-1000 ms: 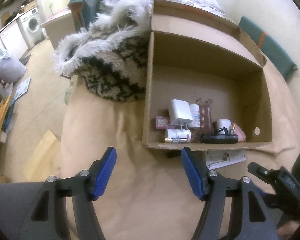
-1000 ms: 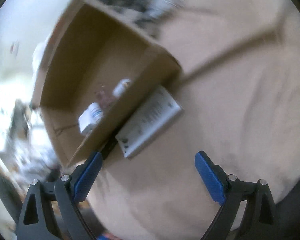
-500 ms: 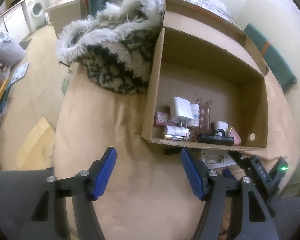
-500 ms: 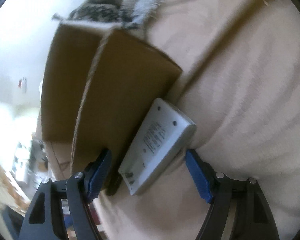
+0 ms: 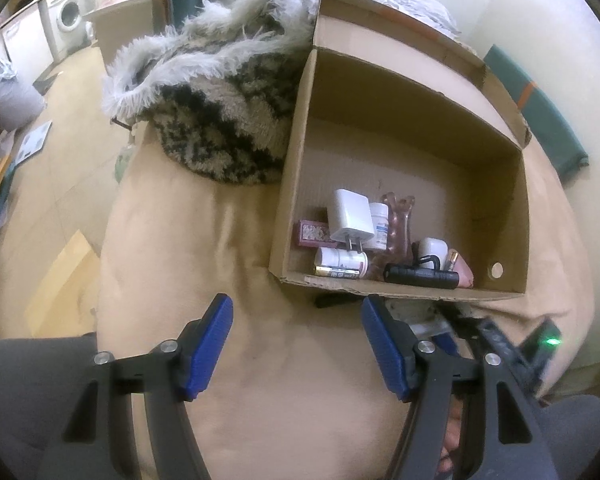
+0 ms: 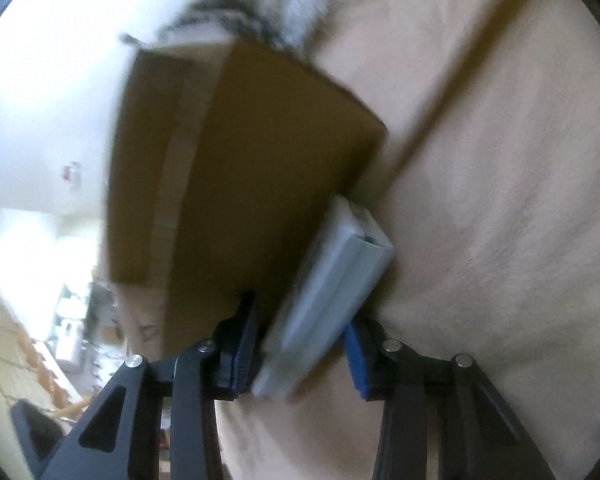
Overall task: Organize rigid objects
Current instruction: 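Grasp the white rectangular battery charger by its end with the right tool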
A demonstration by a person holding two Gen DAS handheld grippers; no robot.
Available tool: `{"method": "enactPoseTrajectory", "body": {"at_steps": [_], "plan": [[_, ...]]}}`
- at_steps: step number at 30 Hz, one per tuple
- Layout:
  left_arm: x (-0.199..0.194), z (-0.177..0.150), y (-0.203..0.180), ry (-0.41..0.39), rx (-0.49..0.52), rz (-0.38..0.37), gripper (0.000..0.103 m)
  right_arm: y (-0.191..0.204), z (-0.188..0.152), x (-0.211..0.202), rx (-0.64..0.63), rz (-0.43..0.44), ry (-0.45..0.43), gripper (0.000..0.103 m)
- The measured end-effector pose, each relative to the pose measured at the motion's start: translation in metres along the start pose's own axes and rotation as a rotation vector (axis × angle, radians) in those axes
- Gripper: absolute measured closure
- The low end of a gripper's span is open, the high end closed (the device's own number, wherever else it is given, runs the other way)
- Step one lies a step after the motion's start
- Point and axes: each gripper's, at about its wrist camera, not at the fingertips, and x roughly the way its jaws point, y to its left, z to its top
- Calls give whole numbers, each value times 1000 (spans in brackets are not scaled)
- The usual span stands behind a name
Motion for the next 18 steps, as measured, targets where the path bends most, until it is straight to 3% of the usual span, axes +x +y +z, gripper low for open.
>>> {"method": "enactPoseTrajectory", "body": {"at_steps": [2, 5, 10, 14, 17, 18], "plan": [[3, -1, -1, 5, 10, 12, 39, -3, 0, 3, 11, -14, -23, 74], [10, -3, 1, 24, 9, 35, 39, 3, -6, -6, 5, -42, -33, 76], [27, -8, 4, 86, -31, 4, 39, 17, -13, -33, -23, -124, -30, 79], [37, -14, 1, 110, -47, 39, 19, 47, -7, -53, -86, -184, -35, 79], [42, -16, -8, 106, -23, 50, 2, 76, -6, -77, -246, -267, -80, 79], [45, -17, -12, 104, -12, 59, 2, 89, -4, -83, -295, -289, -106, 79]]}}
